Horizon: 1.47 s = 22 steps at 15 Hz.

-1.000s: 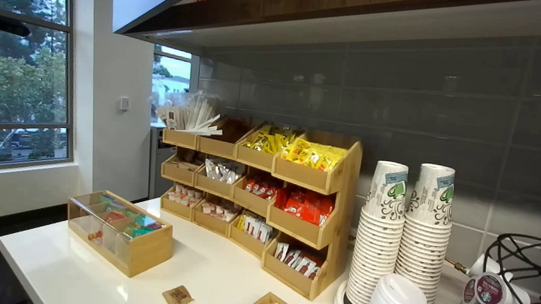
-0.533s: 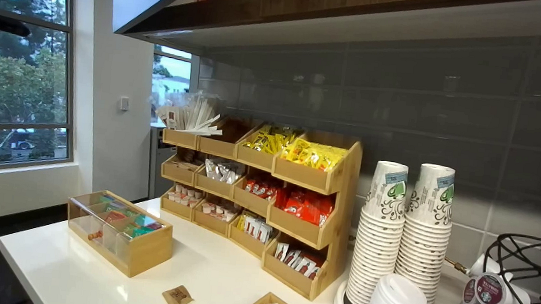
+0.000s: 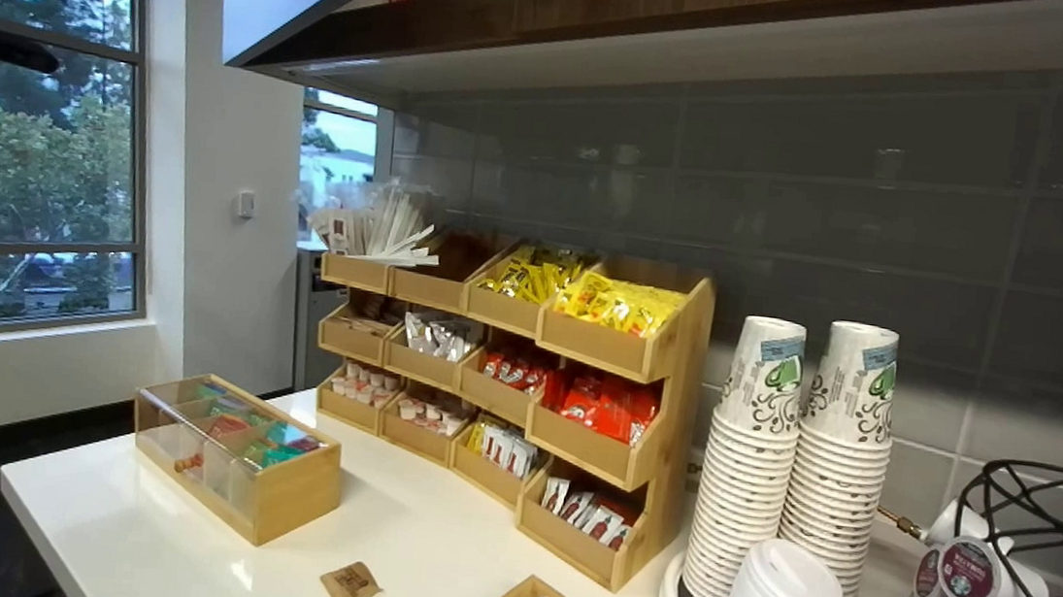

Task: Open the cabinet

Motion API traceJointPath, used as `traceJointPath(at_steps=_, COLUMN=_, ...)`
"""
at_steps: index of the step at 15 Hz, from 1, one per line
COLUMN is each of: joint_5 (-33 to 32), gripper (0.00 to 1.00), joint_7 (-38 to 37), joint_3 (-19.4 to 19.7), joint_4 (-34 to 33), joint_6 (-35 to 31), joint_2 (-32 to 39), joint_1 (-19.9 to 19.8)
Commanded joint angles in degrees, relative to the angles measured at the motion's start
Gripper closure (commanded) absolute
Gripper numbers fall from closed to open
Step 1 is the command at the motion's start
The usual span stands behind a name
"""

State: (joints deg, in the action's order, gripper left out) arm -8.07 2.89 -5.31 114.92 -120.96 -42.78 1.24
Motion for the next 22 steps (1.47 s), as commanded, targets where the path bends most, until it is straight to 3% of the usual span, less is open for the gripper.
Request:
traceJointPath(at_steps=1, joint_5=-1.34, gripper=0.96, joint_7=-1.68, joint_3=-6.37, joint_4=-2.39, joint_6=1.28, joint_2=2.15, joint_1=2.0)
traceJointPath(at_steps=22, joint_5=-5.24, gripper=0.96, joint_7=-9.45, joint_3=-15.5, joint_4=-7.27, joint_6=20.46, joint_2=-1.8, joint_1=2.83)
